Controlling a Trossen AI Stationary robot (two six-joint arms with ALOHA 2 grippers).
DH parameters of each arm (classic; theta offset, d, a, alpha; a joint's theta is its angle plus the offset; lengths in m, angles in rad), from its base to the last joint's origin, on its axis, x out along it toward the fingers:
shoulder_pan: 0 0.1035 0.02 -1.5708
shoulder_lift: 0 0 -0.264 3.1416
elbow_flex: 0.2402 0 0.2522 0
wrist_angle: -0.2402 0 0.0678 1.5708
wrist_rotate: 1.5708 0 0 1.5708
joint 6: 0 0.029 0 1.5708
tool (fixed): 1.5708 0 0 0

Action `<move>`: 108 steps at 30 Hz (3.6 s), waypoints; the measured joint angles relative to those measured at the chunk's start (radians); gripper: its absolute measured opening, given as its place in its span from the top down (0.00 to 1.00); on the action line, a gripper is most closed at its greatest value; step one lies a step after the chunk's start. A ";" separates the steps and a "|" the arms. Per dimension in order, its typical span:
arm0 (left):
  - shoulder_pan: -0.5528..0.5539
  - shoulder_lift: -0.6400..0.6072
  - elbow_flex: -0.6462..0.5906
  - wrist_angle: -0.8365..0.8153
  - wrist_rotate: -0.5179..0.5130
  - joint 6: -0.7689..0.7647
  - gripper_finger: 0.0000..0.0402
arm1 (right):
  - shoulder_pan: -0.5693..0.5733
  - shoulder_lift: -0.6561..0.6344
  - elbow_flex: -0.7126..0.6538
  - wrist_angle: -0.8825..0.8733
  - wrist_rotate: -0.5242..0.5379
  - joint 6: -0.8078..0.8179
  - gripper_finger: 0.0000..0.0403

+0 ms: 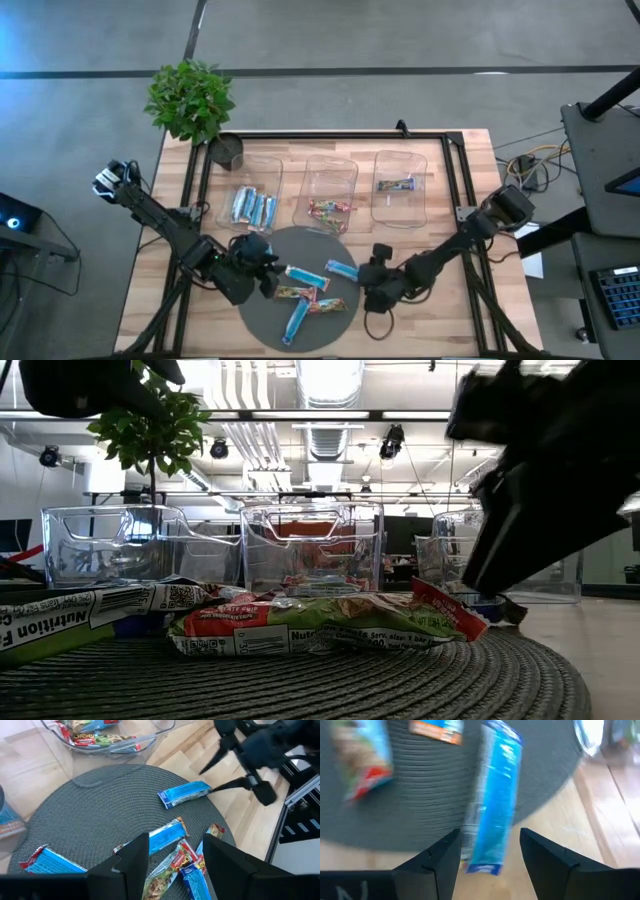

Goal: Pick and place Granola Bars by type
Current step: Put the blue granola bar into the right transparent bin, then put the red granola bar into the middle transparent bin

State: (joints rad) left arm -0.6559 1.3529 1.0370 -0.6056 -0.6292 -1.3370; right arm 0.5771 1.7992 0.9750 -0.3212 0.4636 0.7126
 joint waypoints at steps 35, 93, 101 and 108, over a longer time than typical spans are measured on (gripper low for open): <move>0.002 -0.001 -0.011 0.011 0.002 -0.033 0.58 | -0.115 0.064 0.016 0.049 -0.158 0.050 0.18; 0.011 -0.001 -0.012 0.003 -0.110 -0.060 0.58 | -0.300 -0.600 -0.160 -0.695 0.062 1.041 0.63; 0.011 -0.001 -0.013 0.003 -0.080 -0.076 0.58 | -0.301 -0.601 -0.138 -0.689 0.154 1.002 0.43; 0.016 -0.002 -0.037 -0.175 0.104 -0.413 0.58 | -0.300 -0.601 -0.077 -0.678 0.168 0.823 0.35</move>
State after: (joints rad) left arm -0.6403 1.3514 1.0001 -0.7811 -0.5257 -1.7499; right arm 0.2771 1.1984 0.8976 -0.9991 0.6313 1.5354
